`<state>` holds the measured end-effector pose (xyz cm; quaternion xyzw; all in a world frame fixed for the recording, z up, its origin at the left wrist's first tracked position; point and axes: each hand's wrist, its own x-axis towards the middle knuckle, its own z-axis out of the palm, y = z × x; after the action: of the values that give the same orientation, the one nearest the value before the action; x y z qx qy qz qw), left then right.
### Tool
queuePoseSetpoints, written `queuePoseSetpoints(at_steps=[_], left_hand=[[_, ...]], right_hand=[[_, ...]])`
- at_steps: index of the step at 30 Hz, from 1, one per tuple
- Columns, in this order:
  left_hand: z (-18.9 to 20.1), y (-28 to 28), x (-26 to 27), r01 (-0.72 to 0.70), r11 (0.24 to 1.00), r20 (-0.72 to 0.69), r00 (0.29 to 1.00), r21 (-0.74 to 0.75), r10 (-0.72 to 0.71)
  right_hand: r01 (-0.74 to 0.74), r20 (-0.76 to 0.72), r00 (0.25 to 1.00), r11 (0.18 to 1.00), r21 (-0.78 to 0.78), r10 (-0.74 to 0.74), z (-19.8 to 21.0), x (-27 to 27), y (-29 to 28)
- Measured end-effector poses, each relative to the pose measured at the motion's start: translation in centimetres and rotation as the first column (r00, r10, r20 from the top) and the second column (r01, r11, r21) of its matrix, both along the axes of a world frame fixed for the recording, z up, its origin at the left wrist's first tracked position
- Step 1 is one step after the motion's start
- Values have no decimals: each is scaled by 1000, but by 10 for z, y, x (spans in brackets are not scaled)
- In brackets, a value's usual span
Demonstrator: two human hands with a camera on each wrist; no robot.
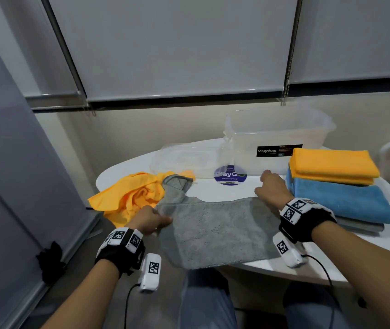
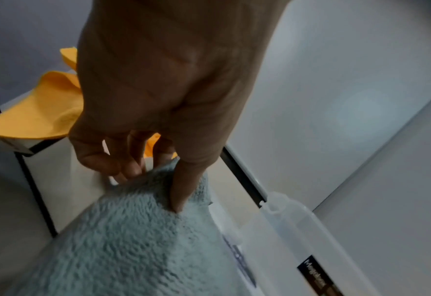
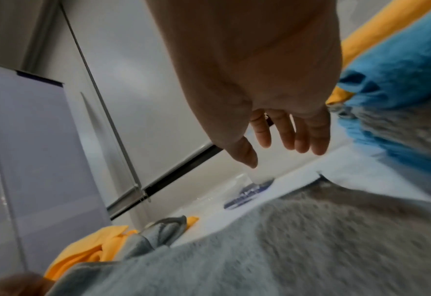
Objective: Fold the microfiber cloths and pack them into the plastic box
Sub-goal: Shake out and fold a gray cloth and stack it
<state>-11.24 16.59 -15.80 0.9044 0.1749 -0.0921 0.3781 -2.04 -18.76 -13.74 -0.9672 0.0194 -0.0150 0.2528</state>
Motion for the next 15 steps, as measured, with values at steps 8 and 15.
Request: queuePoseSetpoints(at_steps=[8,15], left_hand=[[92,-52,-10,254,961,512,843,-108,-166],[159,-93,-3,474,879,641,657,58,-396]], right_hand=[[-489,154,870,785,381,468,94,-28,50],[-647,222,723,530,548,654,157,-47,59]])
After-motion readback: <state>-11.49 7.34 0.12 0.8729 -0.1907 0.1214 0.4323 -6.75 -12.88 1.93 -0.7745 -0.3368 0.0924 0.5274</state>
